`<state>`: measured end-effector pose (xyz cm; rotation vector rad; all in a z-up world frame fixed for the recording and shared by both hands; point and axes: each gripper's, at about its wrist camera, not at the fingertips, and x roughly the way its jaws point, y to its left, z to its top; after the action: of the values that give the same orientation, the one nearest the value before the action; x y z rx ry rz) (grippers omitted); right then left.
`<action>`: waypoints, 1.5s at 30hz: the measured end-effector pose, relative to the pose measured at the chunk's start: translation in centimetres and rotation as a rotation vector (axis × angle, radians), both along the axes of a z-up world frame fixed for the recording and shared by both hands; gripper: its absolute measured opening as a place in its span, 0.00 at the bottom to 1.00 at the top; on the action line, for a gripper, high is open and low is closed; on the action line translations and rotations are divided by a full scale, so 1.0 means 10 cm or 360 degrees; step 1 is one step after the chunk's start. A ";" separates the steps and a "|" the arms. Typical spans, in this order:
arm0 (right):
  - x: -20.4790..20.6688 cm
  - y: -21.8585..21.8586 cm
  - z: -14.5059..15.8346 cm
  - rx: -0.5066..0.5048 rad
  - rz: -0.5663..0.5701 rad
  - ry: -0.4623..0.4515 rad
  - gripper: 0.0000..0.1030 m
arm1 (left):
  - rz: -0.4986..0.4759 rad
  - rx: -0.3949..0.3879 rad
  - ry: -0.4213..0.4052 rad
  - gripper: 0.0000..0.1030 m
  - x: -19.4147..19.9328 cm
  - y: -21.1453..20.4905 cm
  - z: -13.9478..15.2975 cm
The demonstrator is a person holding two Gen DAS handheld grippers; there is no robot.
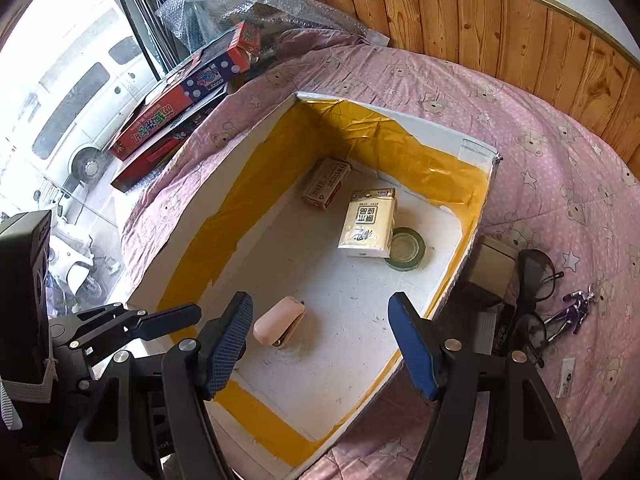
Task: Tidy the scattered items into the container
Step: 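Withdraw both tools from the box back toward the remaining items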
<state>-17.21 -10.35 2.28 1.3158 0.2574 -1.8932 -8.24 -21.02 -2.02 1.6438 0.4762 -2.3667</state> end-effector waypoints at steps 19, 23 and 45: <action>1.07 1.15 0.25 -0.0470 -0.0146 0.0258 0.69 | -0.0267 -0.0330 0.0263 0.50 0.76 0.72 0.34; 1.20 1.42 0.21 -0.0573 -0.0222 0.0250 0.69 | -0.0349 -0.0447 0.0364 0.50 0.92 0.96 0.41; 1.06 2.51 -0.34 -0.0456 -0.0553 0.0254 0.50 | -0.0709 -0.0393 0.0415 0.50 0.61 2.16 -0.04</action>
<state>-6.65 14.77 -1.15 1.0667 -0.1706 -2.2318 -2.13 0.55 -2.41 1.4524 -0.1637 -2.8351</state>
